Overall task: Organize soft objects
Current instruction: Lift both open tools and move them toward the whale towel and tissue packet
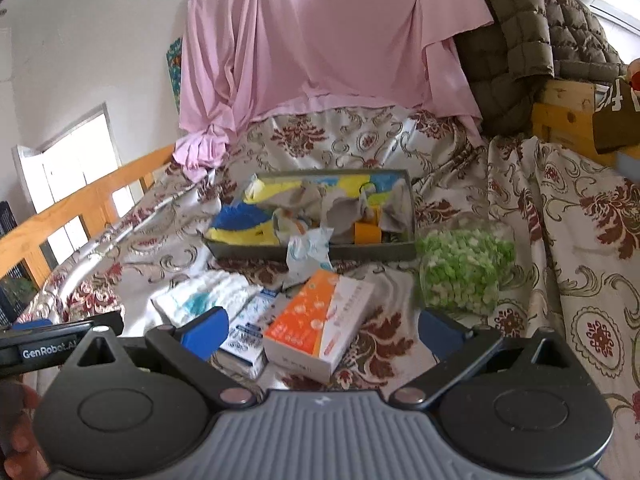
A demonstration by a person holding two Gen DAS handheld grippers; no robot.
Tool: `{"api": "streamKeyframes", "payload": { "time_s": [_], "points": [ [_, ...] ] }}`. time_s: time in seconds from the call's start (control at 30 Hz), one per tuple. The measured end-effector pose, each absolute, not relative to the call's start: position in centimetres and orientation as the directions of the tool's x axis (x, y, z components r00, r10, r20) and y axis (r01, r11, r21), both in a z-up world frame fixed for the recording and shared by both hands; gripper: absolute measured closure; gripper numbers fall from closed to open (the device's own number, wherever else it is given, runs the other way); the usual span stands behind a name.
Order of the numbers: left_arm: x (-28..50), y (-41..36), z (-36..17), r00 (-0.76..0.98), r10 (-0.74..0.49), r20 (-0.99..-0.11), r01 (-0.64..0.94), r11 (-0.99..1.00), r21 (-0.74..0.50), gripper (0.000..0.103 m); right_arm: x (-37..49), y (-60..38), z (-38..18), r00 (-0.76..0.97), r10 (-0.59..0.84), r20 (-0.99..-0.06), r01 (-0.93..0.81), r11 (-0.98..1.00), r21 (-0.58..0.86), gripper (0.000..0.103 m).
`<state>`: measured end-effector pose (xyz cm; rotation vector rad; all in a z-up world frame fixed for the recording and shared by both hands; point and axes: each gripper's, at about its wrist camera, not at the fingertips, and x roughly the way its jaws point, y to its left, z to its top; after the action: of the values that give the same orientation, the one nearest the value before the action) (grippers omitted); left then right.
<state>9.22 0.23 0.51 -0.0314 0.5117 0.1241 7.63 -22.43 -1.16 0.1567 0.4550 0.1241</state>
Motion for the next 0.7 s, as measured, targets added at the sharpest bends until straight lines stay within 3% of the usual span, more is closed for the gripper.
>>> {"api": "streamKeyframes", "payload": {
  "time_s": [0.17, 0.7],
  "points": [
    [9.8, -0.4, -0.3, 0.829, 0.126, -0.545, -0.117, 0.992, 0.051, 0.001, 8.4, -21.8, -2.1, 0.860, 0.147, -0.489, -0.090, 0.986, 0.139, 0.000],
    [12.5, 0.7, -2.2, 0.714, 0.129, -0.688, -0.174, 0.985, 0.004, 0.001, 10.7, -20.2, -4.4, 0.788, 0.142, -0.599, -0.109, 0.990, 0.091, 0.000]
  ]
}}
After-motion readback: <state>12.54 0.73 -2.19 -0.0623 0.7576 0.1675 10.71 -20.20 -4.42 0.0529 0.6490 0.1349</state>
